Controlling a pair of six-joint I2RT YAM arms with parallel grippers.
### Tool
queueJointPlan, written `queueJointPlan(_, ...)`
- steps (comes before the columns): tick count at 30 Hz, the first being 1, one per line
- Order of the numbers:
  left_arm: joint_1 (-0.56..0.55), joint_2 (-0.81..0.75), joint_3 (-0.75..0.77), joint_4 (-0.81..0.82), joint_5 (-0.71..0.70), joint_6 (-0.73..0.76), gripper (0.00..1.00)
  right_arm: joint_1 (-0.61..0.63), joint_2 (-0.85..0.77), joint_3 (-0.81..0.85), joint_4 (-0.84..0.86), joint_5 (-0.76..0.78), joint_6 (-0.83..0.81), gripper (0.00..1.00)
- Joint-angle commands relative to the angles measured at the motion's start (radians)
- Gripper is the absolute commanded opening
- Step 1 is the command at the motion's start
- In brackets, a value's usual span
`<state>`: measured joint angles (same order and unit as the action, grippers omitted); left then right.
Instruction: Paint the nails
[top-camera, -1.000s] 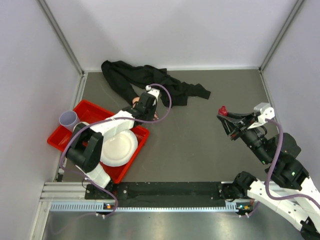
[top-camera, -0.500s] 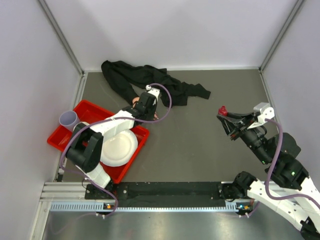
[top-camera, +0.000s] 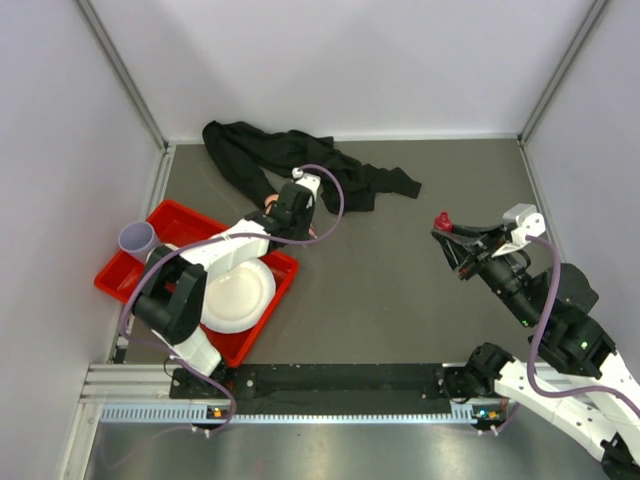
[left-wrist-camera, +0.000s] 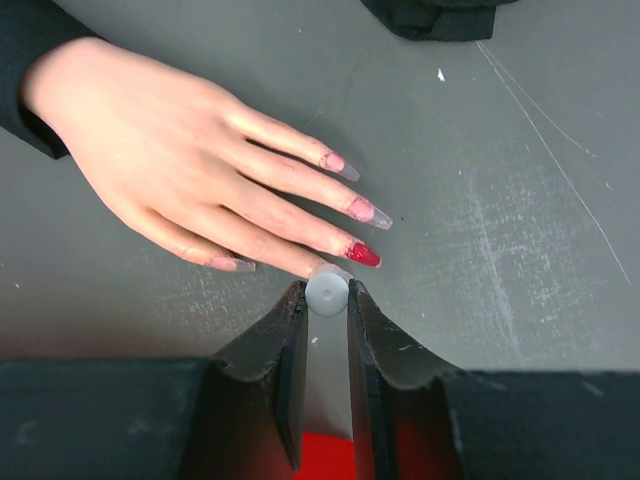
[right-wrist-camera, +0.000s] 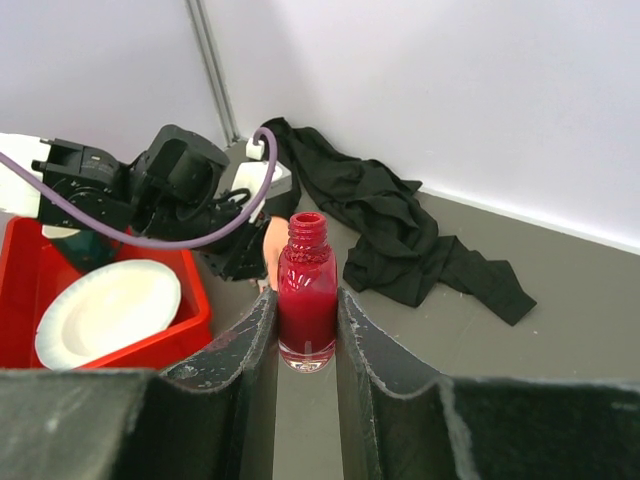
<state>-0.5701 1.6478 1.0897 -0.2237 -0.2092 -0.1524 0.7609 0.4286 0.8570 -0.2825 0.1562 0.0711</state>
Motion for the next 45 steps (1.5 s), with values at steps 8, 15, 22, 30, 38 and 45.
queueJointPlan(8,-0.001,0.030,0.042,0.044,-0.042,0.025,0.00,-0.006,0.007,0.005,0.019,-0.012,0.001,0.00)
queueJointPlan(15,-0.001,0.027,0.044,0.040,-0.042,0.025,0.00,-0.006,0.006,0.004,0.022,-0.015,0.002,0.00)
queueJointPlan(22,-0.001,0.015,0.041,0.032,-0.018,0.027,0.00,-0.008,0.007,0.004,0.022,-0.018,0.002,0.00)
queueJointPlan(30,0.001,0.000,0.048,0.024,-0.015,0.037,0.00,-0.006,0.009,0.002,0.022,-0.020,0.004,0.00)
queueJointPlan(38,-0.001,0.001,0.050,0.014,-0.024,0.042,0.00,-0.006,0.010,0.005,0.020,-0.020,0.003,0.00)
queueJointPlan(45,-0.001,-0.009,0.050,0.007,-0.018,0.045,0.00,-0.006,0.015,0.005,0.020,-0.024,0.006,0.00)
